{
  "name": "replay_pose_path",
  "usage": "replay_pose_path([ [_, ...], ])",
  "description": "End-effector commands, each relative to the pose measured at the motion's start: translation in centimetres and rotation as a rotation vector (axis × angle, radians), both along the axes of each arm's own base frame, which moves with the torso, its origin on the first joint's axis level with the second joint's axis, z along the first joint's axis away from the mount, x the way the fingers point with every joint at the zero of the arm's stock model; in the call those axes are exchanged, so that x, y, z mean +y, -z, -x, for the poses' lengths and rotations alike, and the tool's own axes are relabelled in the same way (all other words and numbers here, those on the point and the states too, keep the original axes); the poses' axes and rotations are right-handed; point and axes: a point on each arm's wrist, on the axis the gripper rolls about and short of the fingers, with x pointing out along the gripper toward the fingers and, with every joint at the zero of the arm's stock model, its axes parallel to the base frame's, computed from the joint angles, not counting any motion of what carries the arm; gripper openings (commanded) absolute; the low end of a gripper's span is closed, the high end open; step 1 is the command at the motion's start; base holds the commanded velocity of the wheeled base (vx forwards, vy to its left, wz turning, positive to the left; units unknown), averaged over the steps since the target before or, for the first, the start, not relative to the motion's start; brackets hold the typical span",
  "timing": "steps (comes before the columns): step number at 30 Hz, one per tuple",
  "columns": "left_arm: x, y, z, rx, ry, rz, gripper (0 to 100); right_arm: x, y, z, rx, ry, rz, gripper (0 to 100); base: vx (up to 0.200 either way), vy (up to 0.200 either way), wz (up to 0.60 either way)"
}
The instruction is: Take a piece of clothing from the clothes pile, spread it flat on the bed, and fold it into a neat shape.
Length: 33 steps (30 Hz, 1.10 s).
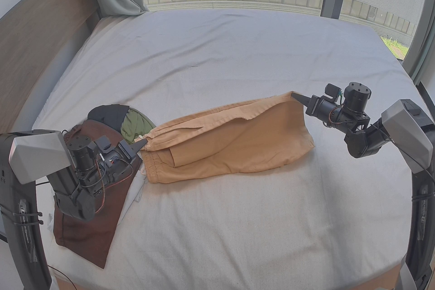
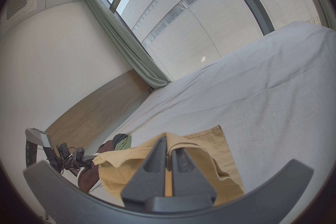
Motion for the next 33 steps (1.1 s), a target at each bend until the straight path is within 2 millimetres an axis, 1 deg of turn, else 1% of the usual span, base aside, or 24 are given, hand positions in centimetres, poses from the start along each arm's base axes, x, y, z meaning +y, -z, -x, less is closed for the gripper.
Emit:
replay_pose_path([
  [1,-0.1,0.7,-0.6,0.002,-0.003,-0.001,0,0.3,1.2,-0.5,0.016,-0.001,0.002,0,0.0,0.0,0.0],
  [6,-0.1,1.1,-0.7,0.01,-0.003,0.0,0,0.4,1.5,-0.6,0.021,-0.003,0.002,0,0.0,0.0,0.0],
  [12,-0.1,0.9,-0.8,0.003,-0.003,0.0,0,0.3,1.6,-0.7,0.012,-0.001,0.003,0,0.0,0.0,0.0],
  [13,-0.1,0.9,-0.8,0.003,-0.003,0.0,100,0.3,1.5,-0.8,0.011,0.0,0.002,0,0.0,0.0,0.0],
  [14,-0.1,0.9,-0.8,0.003,-0.004,0.0,100,0.3,1.7,-0.8,0.014,0.0,0.003,0,0.0,0.0,0.0],
  [15,-0.1,0.9,-0.9,0.001,-0.004,0.0,100,0.3,1.8,-0.8,0.015,0.0,0.003,100,0.0,0.0,0.0],
  [18,0.0,0.7,-1.1,-0.01,-0.006,0.004,100,0.3,1.7,-1.1,0.006,0.0,0.002,100,0.0,0.0,0.0],
  [19,0.2,0.4,-1.5,-0.018,-0.026,0.026,100,0.3,2.0,-1.2,0.008,0.008,0.002,100,0.0,0.0,0.0],
  [23,0.4,-0.2,-1.8,-0.032,-0.074,0.04,100,0.4,2.0,-1.2,-0.001,0.032,0.0,100,0.0,0.0,0.0],
  [27,0.4,-0.8,-1.5,-0.044,-0.072,0.041,100,0.3,2.3,-0.6,0.002,0.034,0.0,100,0.0,0.0,0.0],
  [31,0.1,-0.8,-1.5,-0.041,-0.064,0.043,100,0.3,2.7,-0.1,0.009,0.032,0.001,100,0.0,0.0,0.0],
  [33,0.1,-0.9,-1.4,-0.043,-0.064,0.043,100,0.3,2.4,0.1,0.003,0.032,0.0,100,0.0,0.0,0.0],
])
